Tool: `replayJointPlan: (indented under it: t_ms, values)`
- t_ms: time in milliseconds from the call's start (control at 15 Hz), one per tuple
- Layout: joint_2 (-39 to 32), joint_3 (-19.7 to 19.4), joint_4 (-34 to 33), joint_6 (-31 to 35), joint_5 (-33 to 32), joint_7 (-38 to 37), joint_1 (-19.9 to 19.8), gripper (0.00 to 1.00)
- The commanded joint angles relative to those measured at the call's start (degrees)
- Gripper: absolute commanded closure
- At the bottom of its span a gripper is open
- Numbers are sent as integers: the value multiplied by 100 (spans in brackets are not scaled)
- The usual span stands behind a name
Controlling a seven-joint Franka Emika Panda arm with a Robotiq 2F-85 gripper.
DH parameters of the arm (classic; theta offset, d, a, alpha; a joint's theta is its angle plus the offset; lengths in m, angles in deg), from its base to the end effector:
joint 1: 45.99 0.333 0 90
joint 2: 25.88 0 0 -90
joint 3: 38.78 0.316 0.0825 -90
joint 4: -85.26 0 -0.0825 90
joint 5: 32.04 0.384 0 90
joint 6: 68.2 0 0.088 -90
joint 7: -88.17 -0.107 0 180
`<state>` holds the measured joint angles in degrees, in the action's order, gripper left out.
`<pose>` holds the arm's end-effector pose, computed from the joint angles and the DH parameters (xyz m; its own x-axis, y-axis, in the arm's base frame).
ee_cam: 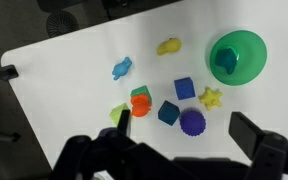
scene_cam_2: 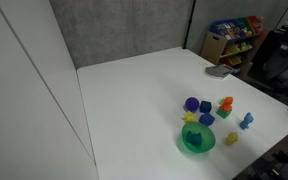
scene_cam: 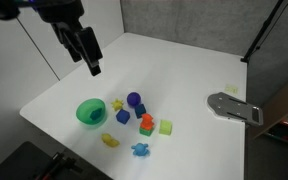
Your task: Put the green object inside the bowl
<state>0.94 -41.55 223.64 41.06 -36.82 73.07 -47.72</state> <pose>0.4005 -0.0386 0.4773 0.9526 -0.3032 -0.0251 -0.3011 -0.9514 0.0645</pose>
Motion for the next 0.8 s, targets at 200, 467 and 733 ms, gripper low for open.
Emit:
replayJointPlan:
  t_ms: [200, 467, 733]
  values:
    - [877, -204, 227, -473, 247, 1575, 16, 0]
    - [988, -227, 227, -661, 314, 1912, 2, 0]
    - [998, -214, 254, -685, 353, 2001, -5, 0]
